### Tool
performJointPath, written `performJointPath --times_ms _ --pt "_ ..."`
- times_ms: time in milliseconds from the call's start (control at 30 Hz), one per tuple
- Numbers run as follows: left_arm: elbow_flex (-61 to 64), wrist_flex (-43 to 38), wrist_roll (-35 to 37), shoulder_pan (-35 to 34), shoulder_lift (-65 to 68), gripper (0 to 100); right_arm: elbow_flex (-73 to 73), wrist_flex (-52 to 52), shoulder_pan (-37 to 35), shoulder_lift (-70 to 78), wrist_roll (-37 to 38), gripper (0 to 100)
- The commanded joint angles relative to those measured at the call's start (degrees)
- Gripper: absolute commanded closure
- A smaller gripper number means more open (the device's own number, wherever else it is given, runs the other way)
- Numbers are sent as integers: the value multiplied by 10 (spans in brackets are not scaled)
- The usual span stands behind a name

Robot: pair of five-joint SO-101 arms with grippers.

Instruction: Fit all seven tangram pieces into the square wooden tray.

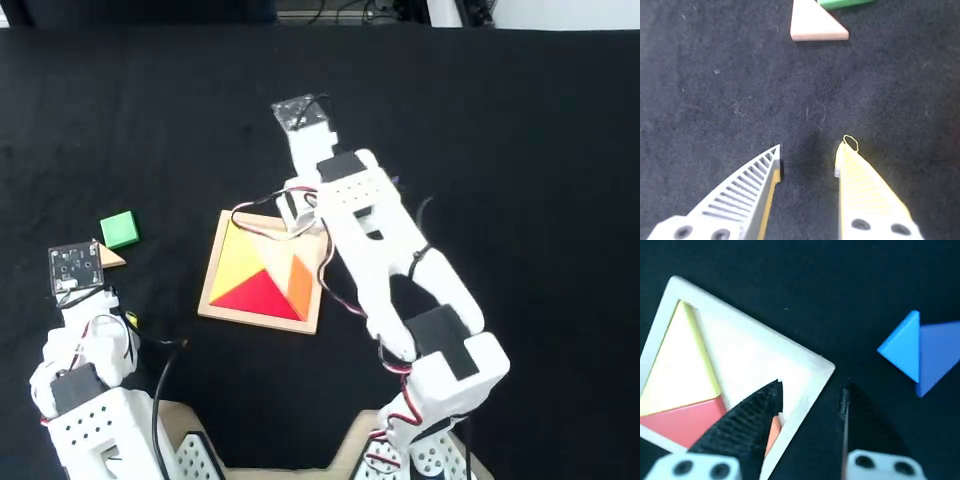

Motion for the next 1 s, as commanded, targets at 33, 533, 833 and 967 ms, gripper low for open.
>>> performJointPath --times_ms 33,533,833,967 --pt "-2 -7 -3 0 -2 819 0 0 23 37 -29 800" --pt "-1 -9 0 0 -2 819 0 -36 23 116 -27 855" --pt "-1 -10 0 0 -2 819 -27 -34 22 117 5 986" --pt "-1 -10 0 0 -2 819 -76 -33 22 118 5 987"
